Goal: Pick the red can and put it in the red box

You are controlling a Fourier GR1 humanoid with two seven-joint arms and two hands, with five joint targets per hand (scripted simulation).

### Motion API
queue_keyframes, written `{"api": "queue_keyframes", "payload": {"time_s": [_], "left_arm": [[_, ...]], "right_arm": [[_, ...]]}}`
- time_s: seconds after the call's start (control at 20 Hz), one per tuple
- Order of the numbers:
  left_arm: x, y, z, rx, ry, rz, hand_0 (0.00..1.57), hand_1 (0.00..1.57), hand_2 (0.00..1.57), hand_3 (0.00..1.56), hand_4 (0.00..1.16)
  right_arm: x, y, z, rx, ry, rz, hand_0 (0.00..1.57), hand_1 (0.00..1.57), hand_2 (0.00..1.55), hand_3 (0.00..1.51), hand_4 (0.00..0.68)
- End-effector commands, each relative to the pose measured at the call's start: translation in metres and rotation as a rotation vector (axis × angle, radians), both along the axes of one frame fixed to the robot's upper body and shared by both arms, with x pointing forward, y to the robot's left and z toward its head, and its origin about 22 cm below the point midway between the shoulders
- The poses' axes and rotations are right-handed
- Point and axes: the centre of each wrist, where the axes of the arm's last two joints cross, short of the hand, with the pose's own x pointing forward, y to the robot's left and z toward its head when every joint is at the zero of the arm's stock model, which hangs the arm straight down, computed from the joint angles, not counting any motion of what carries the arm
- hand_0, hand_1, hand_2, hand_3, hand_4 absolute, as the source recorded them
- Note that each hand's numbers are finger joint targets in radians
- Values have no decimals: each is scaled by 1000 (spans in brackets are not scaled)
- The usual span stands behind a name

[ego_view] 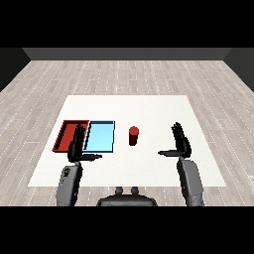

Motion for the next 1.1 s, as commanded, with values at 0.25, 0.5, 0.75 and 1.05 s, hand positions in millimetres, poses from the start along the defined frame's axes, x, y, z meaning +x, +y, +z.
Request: {"api": "queue_keyframes", "payload": {"time_s": [0.25,0.5,0.75,1.05], "left_arm": [[3,-28,-9,20,-19,0,0,0,0,0,0],[8,-3,6,29,-24,26,0,0,0,0,0],[2,-21,-8,21,-7,32,0,0,0,0,0],[7,0,1,13,-2,32,0,0,0,0,0]], "right_arm": [[8,5,-3,-1,-29,-3,0,0,0,0,0],[15,4,14,-2,0,27,0,0,0,0,0],[37,24,3,43,27,74,0,0,0,0,0],[35,59,14,78,95,87,0,0,0,0,0]]}}
